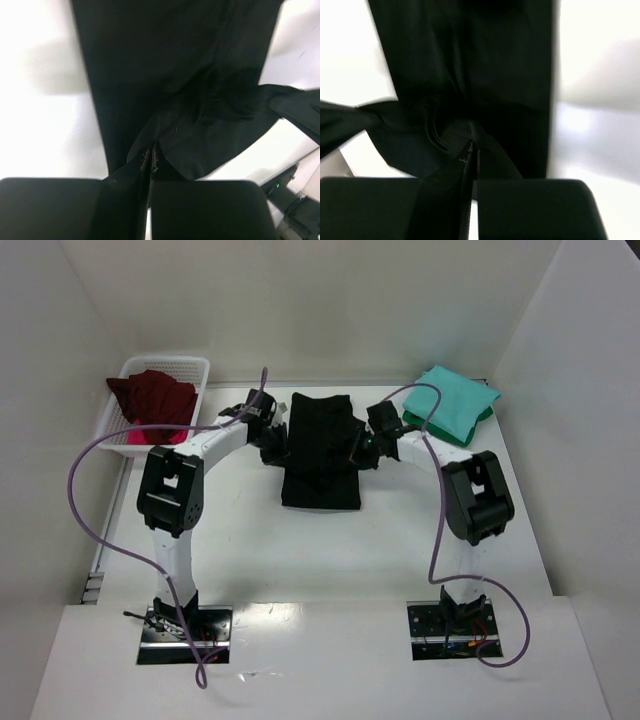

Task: Fold and stack the t-shirts
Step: Fold the folded rectangular tshirt in 1/3 of the way

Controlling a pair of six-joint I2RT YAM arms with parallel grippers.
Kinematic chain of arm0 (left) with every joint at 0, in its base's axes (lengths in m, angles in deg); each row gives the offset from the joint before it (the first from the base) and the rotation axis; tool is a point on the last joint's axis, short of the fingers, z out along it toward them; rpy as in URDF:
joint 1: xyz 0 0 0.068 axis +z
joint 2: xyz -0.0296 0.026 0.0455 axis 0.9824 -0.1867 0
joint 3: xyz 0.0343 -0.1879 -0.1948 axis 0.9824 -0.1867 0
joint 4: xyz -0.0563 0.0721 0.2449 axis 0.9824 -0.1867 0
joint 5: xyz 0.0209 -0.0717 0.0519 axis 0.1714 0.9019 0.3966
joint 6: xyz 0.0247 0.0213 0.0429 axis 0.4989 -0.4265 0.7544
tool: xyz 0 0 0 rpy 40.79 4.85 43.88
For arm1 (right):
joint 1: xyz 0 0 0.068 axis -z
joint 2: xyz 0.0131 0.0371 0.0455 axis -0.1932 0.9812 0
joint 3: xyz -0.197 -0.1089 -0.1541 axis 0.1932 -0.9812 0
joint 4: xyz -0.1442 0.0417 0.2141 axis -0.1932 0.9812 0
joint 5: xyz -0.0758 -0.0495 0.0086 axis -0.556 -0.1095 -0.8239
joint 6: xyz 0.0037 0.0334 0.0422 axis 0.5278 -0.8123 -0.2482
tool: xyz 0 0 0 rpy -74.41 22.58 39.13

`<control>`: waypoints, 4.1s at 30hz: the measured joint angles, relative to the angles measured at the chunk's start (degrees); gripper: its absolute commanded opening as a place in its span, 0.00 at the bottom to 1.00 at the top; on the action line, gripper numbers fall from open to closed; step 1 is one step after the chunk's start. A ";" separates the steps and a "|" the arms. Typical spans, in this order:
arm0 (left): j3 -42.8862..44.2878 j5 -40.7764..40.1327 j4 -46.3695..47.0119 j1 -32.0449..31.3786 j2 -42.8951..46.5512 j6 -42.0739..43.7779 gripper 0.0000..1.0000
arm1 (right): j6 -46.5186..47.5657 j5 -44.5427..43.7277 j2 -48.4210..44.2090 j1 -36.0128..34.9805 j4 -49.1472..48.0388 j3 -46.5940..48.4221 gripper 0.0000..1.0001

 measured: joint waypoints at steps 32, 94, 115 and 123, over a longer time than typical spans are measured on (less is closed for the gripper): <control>14.96 2.98 0.21 8.22 -6.10 7.00 0.96 | 5.17 -4.99 -0.56 5.01 0.82 7.67 1.00; 0.76 14.16 7.55 5.27 -4.23 5.89 0.11 | 1.80 -1.78 3.09 -0.83 -11.67 -3.74 0.08; 8.47 7.59 7.43 5.27 -14.13 5.48 0.12 | 1.77 -3.54 8.25 -0.83 -12.09 -0.69 0.05; 8.45 7.17 9.26 5.25 -13.91 4.31 0.38 | 1.77 -4.21 8.17 -0.41 -12.48 -0.46 0.10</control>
